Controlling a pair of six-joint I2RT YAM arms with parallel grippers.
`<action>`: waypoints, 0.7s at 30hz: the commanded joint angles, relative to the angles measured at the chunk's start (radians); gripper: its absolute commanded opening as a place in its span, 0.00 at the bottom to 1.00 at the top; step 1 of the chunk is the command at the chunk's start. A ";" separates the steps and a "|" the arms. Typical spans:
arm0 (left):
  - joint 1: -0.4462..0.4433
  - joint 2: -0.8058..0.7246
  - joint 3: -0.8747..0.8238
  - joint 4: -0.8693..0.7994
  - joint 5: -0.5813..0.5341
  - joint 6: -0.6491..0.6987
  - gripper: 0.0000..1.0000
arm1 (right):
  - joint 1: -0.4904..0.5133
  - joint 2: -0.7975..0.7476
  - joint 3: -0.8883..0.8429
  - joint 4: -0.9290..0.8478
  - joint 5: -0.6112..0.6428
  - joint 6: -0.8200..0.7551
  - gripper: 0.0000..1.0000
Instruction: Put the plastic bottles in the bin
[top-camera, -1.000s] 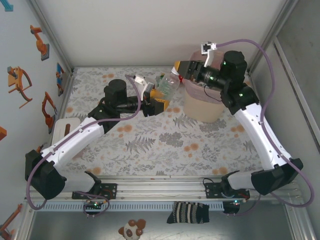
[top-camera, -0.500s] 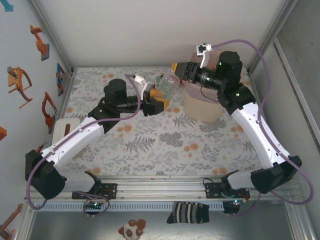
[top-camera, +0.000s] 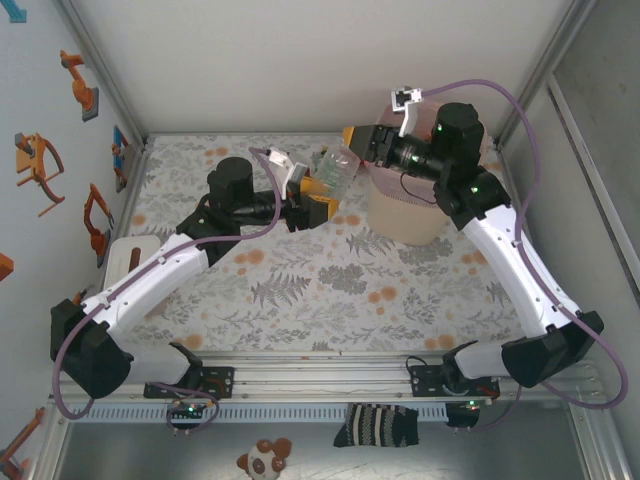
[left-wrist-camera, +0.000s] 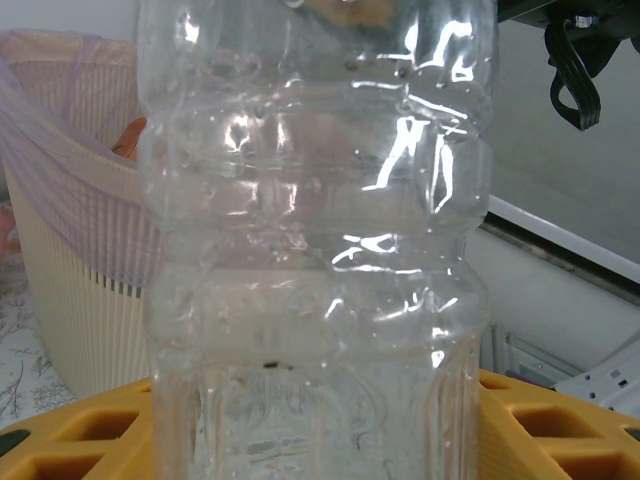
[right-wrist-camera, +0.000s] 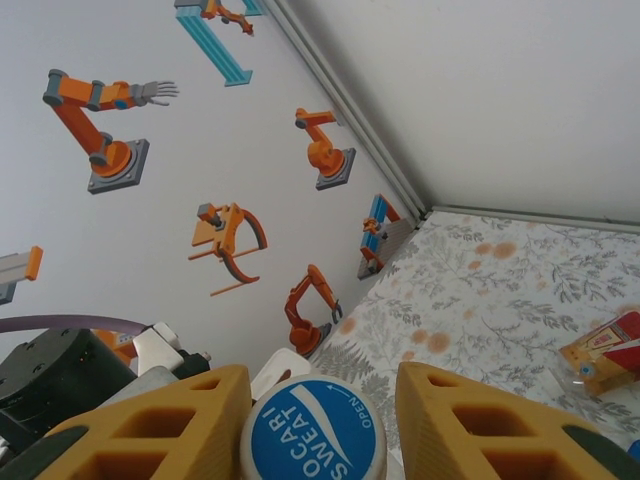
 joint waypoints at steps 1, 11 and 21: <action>-0.005 -0.002 0.036 0.034 0.008 -0.012 0.54 | 0.013 -0.008 0.029 0.000 0.008 -0.001 0.40; -0.003 -0.027 0.016 0.023 -0.030 -0.005 0.72 | 0.013 -0.016 0.054 -0.045 0.083 -0.030 0.26; -0.002 -0.119 -0.050 -0.039 -0.111 0.031 0.78 | -0.112 0.024 0.208 -0.217 0.207 -0.125 0.25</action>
